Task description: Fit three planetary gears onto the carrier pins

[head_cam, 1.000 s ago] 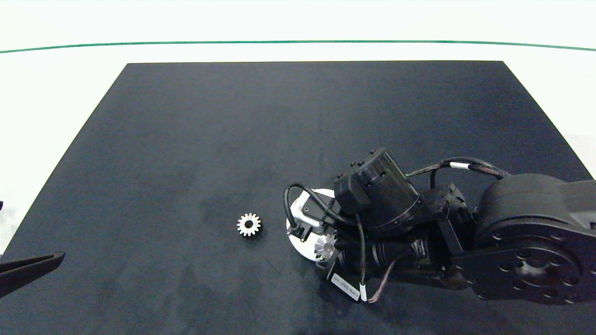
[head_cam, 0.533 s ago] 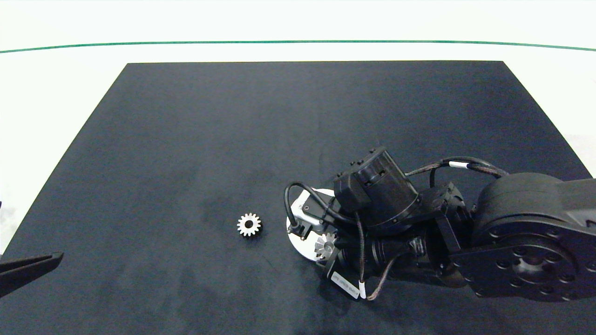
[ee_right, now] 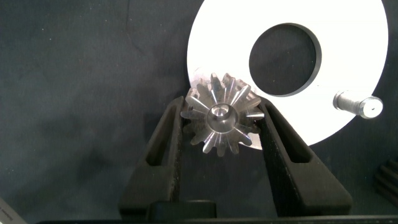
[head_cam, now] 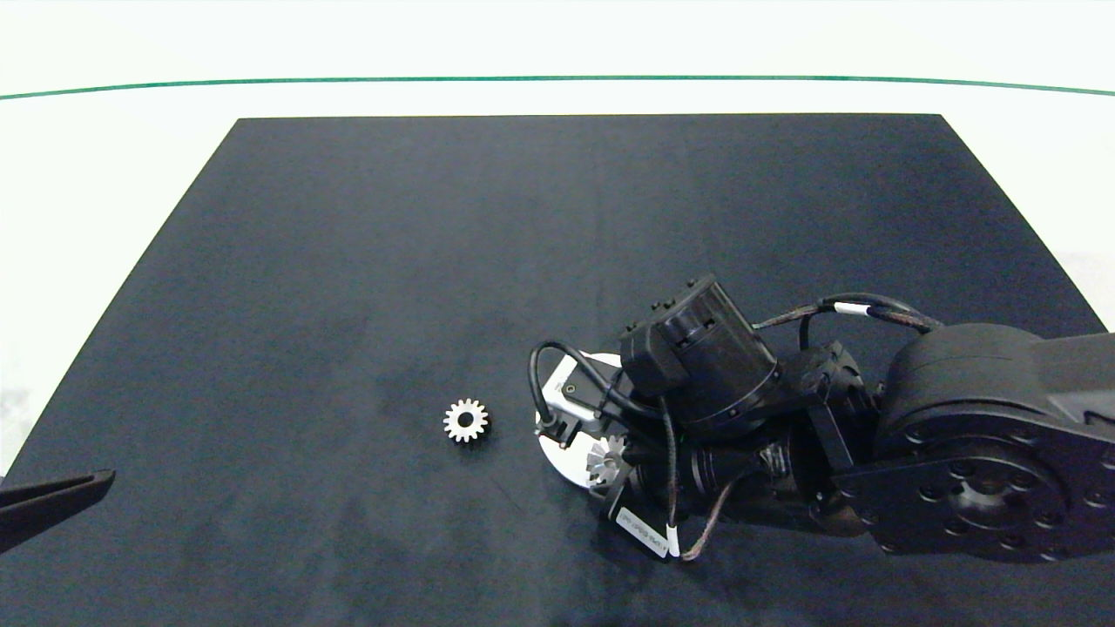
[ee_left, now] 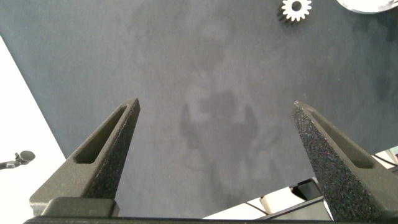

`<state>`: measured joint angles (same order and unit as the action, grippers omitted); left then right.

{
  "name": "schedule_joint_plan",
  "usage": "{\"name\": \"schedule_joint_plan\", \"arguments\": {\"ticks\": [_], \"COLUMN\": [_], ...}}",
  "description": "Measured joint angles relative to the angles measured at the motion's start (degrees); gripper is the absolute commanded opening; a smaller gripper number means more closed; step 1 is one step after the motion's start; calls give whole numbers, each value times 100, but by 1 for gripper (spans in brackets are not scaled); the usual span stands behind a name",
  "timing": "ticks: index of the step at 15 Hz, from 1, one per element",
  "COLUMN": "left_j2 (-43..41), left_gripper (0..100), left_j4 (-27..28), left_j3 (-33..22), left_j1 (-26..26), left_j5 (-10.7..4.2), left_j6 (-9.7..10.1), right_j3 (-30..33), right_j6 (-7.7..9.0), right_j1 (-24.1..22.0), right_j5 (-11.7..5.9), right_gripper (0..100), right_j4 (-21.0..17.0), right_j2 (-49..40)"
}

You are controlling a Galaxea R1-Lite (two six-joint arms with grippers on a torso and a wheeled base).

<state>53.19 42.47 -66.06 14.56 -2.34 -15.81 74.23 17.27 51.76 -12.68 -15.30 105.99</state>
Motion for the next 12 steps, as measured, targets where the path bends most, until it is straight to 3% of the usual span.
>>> {"name": "schedule_joint_plan", "arguments": {"ticks": [5,6,12], "left_j2": [0,0,-2], "left_gripper": [100,100,100], "left_j4": [0,0,0], "left_j3": [-4,-4,-4], "left_j1": [2,2,2], "left_j5": [2,2,2], "left_j6": [0,0,0], "right_j3": [72,77,77], "right_j6": [2,2,11], "right_j1": [-2,-2,-2], "right_j5": [1,1,-7], "right_gripper": [10,100,100], "right_j4": [9,9,9], "right_j2": [63,71,77]}}
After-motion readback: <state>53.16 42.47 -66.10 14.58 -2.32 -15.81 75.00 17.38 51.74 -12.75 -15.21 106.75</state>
